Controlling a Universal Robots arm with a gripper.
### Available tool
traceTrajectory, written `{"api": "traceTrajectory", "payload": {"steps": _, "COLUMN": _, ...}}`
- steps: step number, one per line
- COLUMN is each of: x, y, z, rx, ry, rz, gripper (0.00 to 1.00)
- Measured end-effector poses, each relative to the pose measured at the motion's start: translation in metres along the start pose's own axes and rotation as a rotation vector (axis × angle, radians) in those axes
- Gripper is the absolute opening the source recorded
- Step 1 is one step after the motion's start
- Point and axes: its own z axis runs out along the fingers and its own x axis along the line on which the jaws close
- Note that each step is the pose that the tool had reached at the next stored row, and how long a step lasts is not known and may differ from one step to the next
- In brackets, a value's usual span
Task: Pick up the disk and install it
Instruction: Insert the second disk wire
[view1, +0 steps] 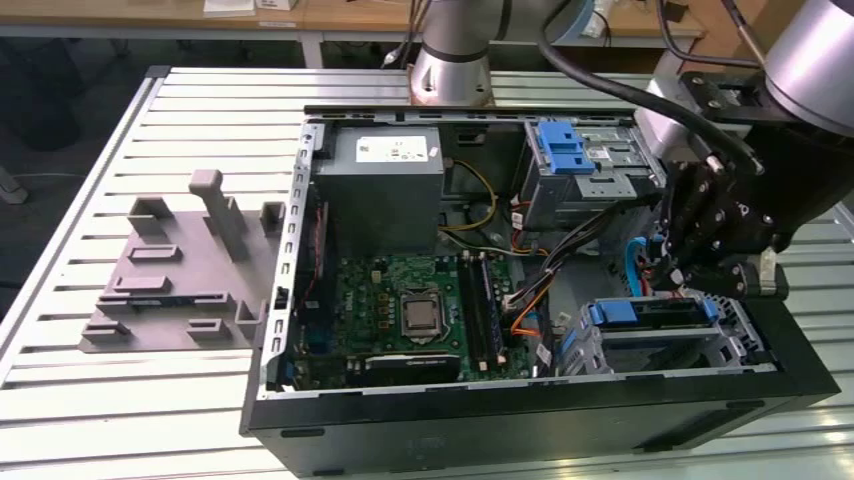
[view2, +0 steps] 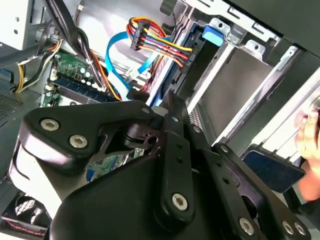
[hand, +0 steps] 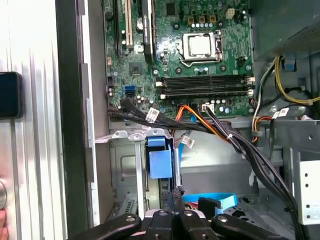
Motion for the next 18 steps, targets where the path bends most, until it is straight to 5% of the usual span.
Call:
{"api": "traceTrajectory", "payload": {"steps": 11, "x": -0.0024, "y": 0.0077, "z": -0.0244, "rx": 0.0, "ry": -0.0007, "rz": 0.0, "gripper": 0.11}}
{"api": "traceTrajectory", "payload": {"steps": 18, "x": -0.0202, "y": 0.0093, "z": -0.0257, "rx": 0.0, "ry": -0.0007, "rz": 0.0, "gripper": 0.11}}
